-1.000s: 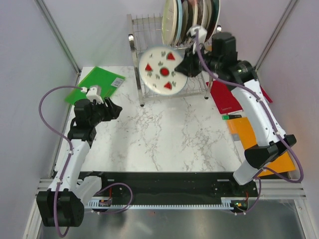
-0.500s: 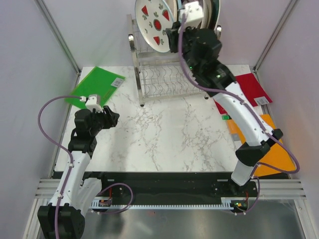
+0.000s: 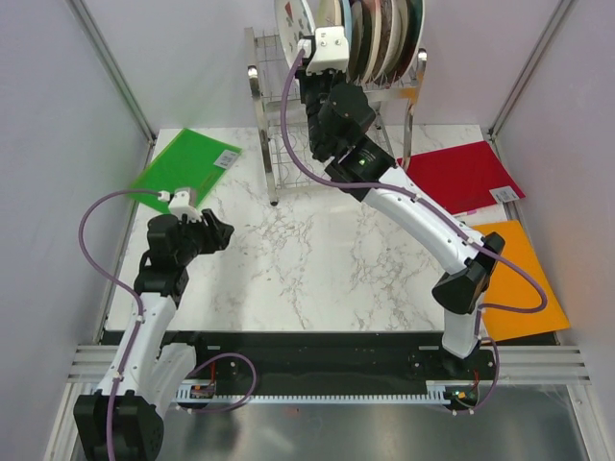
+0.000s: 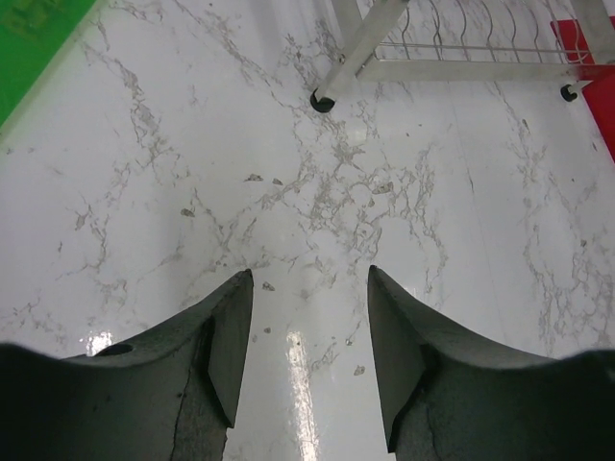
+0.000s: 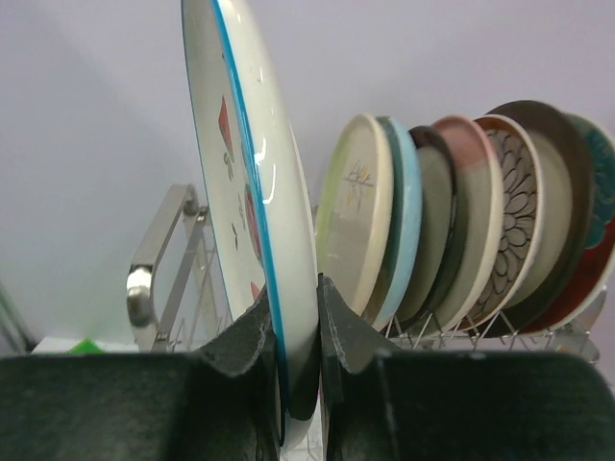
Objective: Load the plates into the dish rack
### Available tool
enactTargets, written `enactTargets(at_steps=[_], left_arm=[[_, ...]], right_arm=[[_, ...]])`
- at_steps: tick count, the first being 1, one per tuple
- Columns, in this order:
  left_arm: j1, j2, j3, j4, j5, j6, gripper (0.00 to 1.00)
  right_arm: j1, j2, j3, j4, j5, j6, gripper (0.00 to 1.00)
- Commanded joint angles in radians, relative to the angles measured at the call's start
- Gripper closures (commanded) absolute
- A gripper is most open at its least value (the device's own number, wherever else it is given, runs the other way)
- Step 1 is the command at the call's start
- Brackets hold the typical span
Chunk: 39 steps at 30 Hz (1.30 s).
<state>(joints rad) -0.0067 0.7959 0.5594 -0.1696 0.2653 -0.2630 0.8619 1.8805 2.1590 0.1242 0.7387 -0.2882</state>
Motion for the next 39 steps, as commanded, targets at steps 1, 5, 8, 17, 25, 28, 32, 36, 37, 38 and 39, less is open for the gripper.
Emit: enactTargets(at_steps=[1, 5, 8, 17, 25, 28, 32, 36, 37, 38, 39], left_arm=[[-0.001, -0.011, -0.018, 0.053, 0.037, -0.031, 0.43], [0.001, -0.011, -0.024, 0.058, 0.041, -0.033, 0.43], [-0.001, -0.015, -0.029, 0.061, 0.04, -0.033, 0.43], [-0.001, -0.014, -0.046, 0.071, 0.037, -0.031, 0.43], [-0.001, 0.009, -0.058, 0.093, 0.046, -0.038, 0.43], [0.001, 0.022, -0.059, 0.101, 0.051, -0.038, 0.43], [-0.001, 0.04, -0.061, 0.111, 0.06, -0.039, 0.43], [-0.001, 0.051, -0.064, 0.125, 0.064, -0.042, 0.43], [-0.001, 0.052, -0.065, 0.128, 0.066, -0.042, 0.43], [-0.001, 0.051, -0.067, 0.128, 0.066, -0.042, 0.43], [-0.001, 0.052, -0.069, 0.128, 0.068, -0.042, 0.43]], right_arm=[[0.0, -0.009, 0.088, 0.316, 0.073, -0.104, 1.0], [-0.003, 0.041, 0.133, 0.29, 0.1, -0.132, 1.0], [-0.004, 0.054, 0.13, 0.262, 0.1, -0.118, 1.0], [-0.03, 0.121, 0.177, 0.259, 0.128, -0.14, 1.0], [-0.076, 0.149, 0.203, 0.221, 0.145, -0.083, 1.0], [-0.084, 0.143, 0.206, 0.244, 0.123, -0.08, 1.0], [-0.089, 0.143, 0.223, 0.278, 0.102, -0.092, 1.0], [-0.09, 0.15, 0.226, 0.284, 0.108, -0.111, 1.0], [-0.092, 0.151, 0.225, 0.282, 0.113, -0.111, 1.0], [-0.093, 0.152, 0.223, 0.284, 0.117, -0.109, 1.0], [-0.096, 0.154, 0.226, 0.279, 0.117, -0.109, 1.0]])
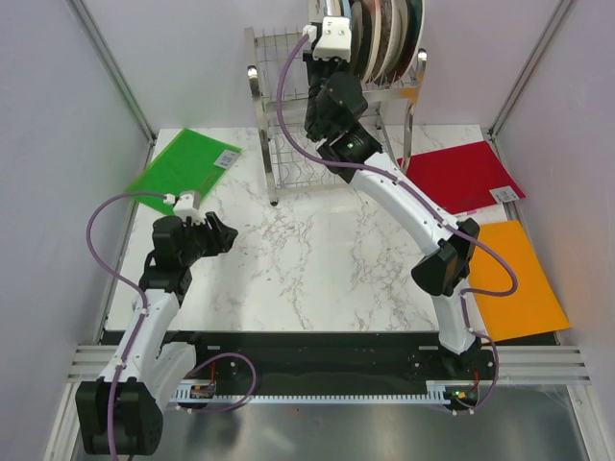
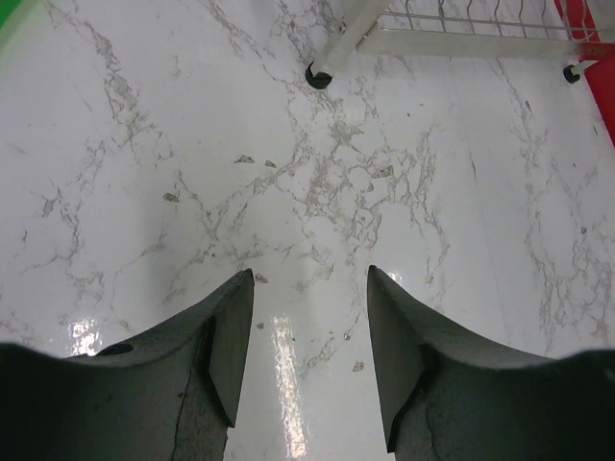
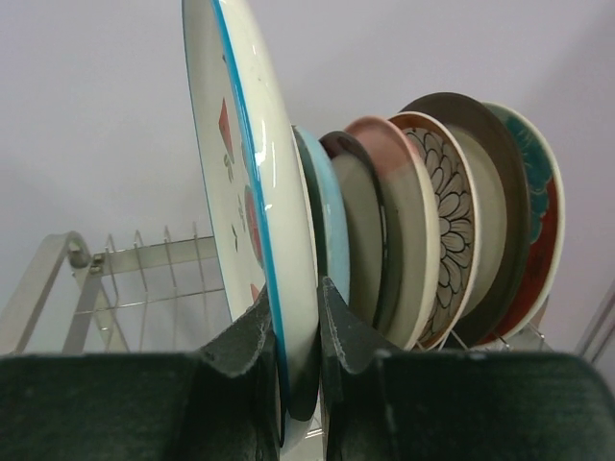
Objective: Load the plates into the dish rack
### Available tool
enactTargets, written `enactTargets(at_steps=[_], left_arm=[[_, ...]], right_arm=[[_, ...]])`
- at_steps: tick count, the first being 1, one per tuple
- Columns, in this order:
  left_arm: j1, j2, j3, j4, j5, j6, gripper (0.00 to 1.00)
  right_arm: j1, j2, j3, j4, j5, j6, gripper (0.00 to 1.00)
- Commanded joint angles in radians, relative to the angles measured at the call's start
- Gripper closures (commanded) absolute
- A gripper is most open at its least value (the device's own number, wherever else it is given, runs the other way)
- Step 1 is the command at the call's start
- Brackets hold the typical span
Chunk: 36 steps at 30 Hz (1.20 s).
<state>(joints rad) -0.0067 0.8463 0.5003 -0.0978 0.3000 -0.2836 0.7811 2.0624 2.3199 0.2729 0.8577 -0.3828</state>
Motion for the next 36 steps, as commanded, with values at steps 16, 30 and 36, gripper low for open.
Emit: enactTargets(at_steps=[16, 30, 36], left_arm=[[-0.001, -0.021, -0.043, 0.07, 0.016, -0.014, 0.42], [-0.001, -0.023, -0.063, 0.089, 0.01, -0.015, 0.42], [-0.001, -0.018, -0.069, 0.093, 0.01, -0.017, 0.42]], right_arm=[[-0.016, 0.013, 0.076, 0.045, -0.003, 0.045, 1.0], [-0.014, 0.1, 0.12, 0.081, 0.04, -0.022, 1.0], [-0.016, 0.157, 0.17, 0.103, 0.049, -0.057, 1.0]])
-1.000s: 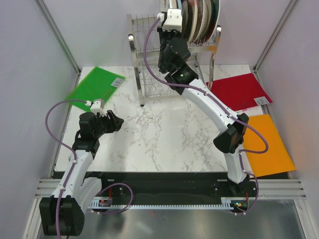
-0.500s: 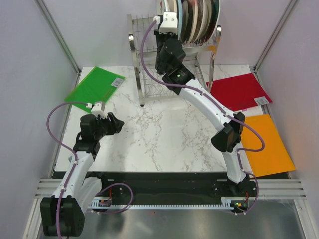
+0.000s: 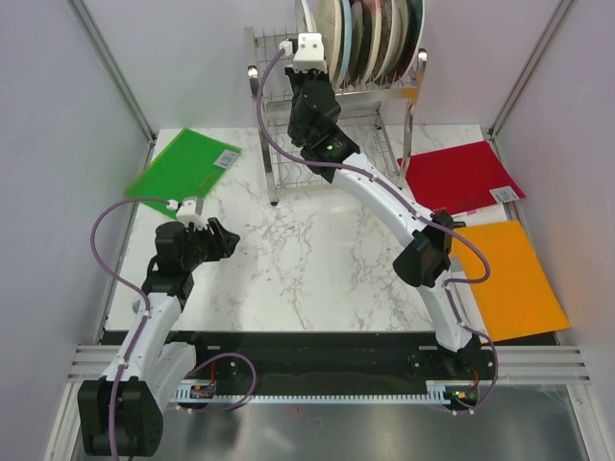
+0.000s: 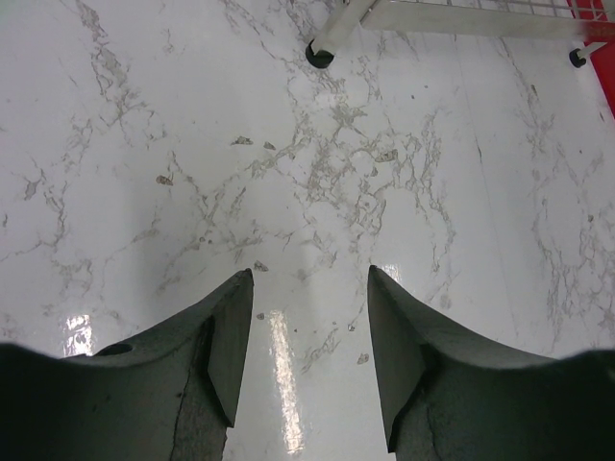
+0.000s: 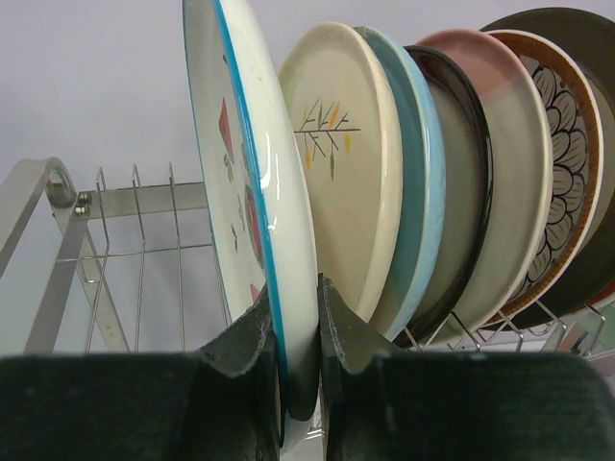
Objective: Load the plates into the dish rack
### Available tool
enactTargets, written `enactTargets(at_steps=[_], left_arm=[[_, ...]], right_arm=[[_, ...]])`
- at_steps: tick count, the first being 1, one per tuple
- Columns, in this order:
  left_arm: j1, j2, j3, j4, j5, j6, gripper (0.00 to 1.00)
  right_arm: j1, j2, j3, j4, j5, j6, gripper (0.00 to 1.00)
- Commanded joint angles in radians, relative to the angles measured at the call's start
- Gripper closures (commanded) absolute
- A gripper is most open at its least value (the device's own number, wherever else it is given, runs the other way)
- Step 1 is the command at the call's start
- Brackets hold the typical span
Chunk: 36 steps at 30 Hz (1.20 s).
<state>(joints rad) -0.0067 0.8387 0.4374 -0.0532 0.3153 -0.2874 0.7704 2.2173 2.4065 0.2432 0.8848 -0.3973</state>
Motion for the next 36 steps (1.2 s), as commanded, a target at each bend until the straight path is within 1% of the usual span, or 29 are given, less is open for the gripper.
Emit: enactTargets(at_steps=[1, 7, 8, 10, 11, 12, 14, 18, 25, 27, 31, 34, 35, 36], left_arm=[[-0.001, -0.012, -0.008, 0.047, -0.005, -0.013, 0.42], [-0.001, 0.0, -0.008, 0.047, -0.005, -0.016, 0.41], [-0.001, -0.003, -0.006, 0.047, -0.005, -0.018, 0.41], [-0.001, 0.005, -0.008, 0.047, -0.004, -0.016, 0.41], [0.001, 0.007, -0.008, 0.047, -0.004, -0.016, 0.41], [-0.001, 0.008, -0.006, 0.049, -0.002, -0.016, 0.41], [-0.001, 0.01, -0.005, 0.047, -0.004, -0.018, 0.41], [-0.001, 0.02, 0.0, 0.047, 0.001, -0.019, 0.41], [-0.001, 0.022, -0.002, 0.049, 0.008, -0.024, 0.41], [-0.001, 0.02, -0.002, 0.047, 0.01, -0.024, 0.41], [-0.001, 0.013, -0.003, 0.047, 0.011, -0.03, 0.41], [-0.001, 0.003, -0.015, 0.081, 0.013, -0.035, 0.41], [0.001, 0.002, -0.019, 0.082, 0.015, -0.038, 0.41], [-0.001, -0.001, -0.022, 0.084, 0.016, -0.038, 0.41]], right_arm=[[-0.005, 0.004, 0.085, 0.128, 0.016, -0.041, 1.0], [-0.023, 0.057, 0.117, 0.139, -0.001, -0.051, 1.0], [-0.032, 0.07, 0.12, 0.139, -0.006, -0.048, 0.91], [-0.042, 0.076, 0.118, 0.137, -0.027, -0.037, 0.8], [-0.046, 0.077, 0.115, 0.14, -0.032, -0.037, 0.71], [-0.049, 0.078, 0.112, 0.154, -0.035, -0.037, 0.68], [-0.052, 0.073, 0.103, 0.165, -0.055, -0.038, 0.66], [-0.053, 0.056, 0.074, 0.199, -0.079, -0.049, 0.65], [-0.048, 0.018, 0.025, 0.197, -0.07, -0.054, 0.65], [-0.036, -0.008, 0.005, 0.211, -0.061, -0.095, 0.64], [-0.016, -0.073, -0.117, 0.255, -0.053, -0.172, 0.64], [-0.016, -0.094, -0.158, 0.268, -0.056, -0.207, 0.71], [-0.017, -0.09, -0.155, 0.269, -0.056, -0.219, 0.82], [-0.019, -0.079, -0.147, 0.278, -0.049, -0.228, 0.83]])
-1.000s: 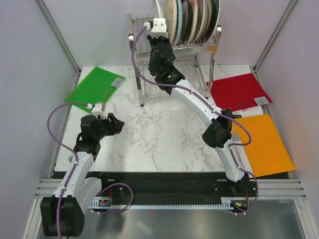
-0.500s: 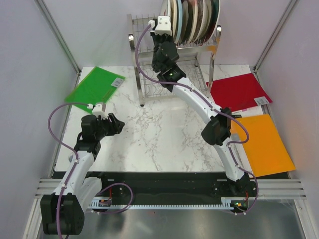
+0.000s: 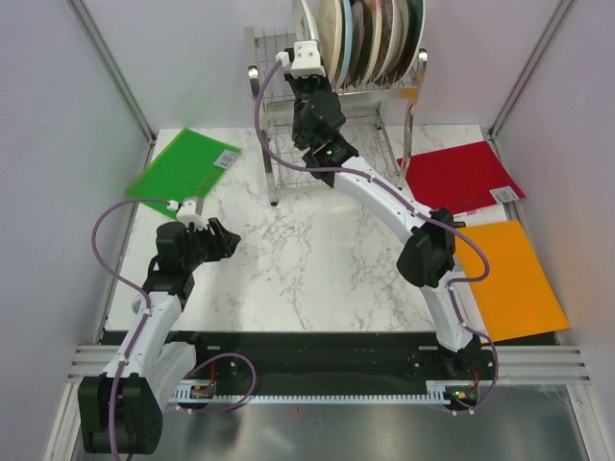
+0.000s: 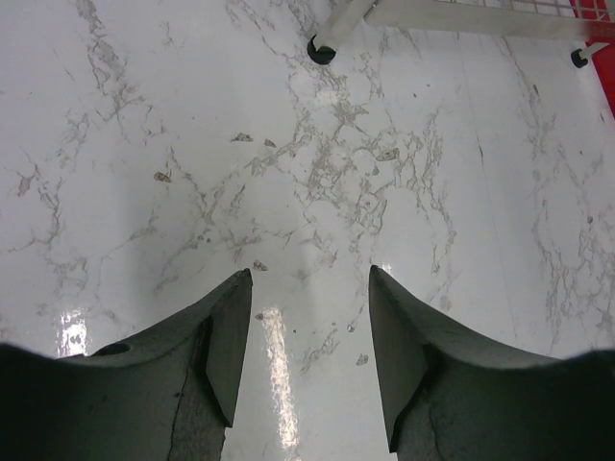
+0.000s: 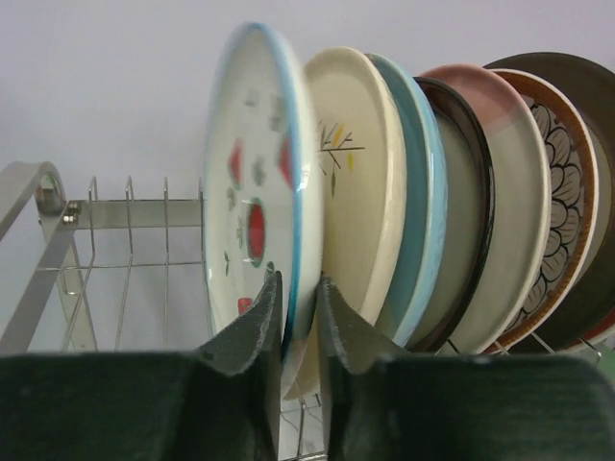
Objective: Load the plates into the dish rack
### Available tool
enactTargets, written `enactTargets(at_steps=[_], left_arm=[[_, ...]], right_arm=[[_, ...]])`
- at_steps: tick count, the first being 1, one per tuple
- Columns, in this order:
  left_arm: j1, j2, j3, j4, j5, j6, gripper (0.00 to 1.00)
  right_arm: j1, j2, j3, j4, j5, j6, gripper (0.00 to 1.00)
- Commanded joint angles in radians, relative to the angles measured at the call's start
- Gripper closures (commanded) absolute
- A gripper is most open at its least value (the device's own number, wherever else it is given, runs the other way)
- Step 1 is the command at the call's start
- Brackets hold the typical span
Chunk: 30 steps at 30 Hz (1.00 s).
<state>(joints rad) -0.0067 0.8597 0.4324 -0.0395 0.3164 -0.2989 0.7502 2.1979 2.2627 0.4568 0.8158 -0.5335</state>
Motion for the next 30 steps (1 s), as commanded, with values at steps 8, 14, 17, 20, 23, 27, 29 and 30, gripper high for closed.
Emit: enactTargets(at_steps=[8, 14, 17, 20, 23, 27, 29, 30], left_arm=[[-0.001, -0.028, -0.009, 0.049, 0.021, -0.026, 0.41], [0.001, -0.028, -0.004, 0.044, 0.02, -0.031, 0.41], [-0.001, -0.024, -0.003, 0.044, 0.02, -0.029, 0.41], [-0.001, -0.027, -0.001, 0.044, 0.016, -0.028, 0.41], [-0.001, -0.024, -0.004, 0.044, 0.015, -0.029, 0.41], [-0.001, -0.014, -0.006, 0.044, 0.016, -0.032, 0.41], [-0.001, -0.008, -0.006, 0.044, 0.018, -0.032, 0.41], [-0.001, -0.007, -0.004, 0.044, 0.021, -0.032, 0.41]], right_arm=[[0.003, 0.051, 0.147, 0.059, 0.045, -0.137, 0.86], [-0.018, 0.092, 0.199, 0.036, 0.075, -0.099, 0.89], [-0.046, 0.114, 0.253, -0.024, 0.114, 0.002, 0.98], [-0.057, 0.115, 0.264, -0.041, 0.115, 0.037, 1.0], [-0.063, 0.115, 0.253, -0.032, 0.108, 0.023, 1.0], [-0.075, 0.12, 0.255, -0.038, 0.077, 0.024, 1.0], [-0.086, 0.125, 0.256, -0.046, 0.065, 0.036, 1.0], [-0.091, 0.132, 0.262, -0.049, 0.063, 0.04, 1.0]])
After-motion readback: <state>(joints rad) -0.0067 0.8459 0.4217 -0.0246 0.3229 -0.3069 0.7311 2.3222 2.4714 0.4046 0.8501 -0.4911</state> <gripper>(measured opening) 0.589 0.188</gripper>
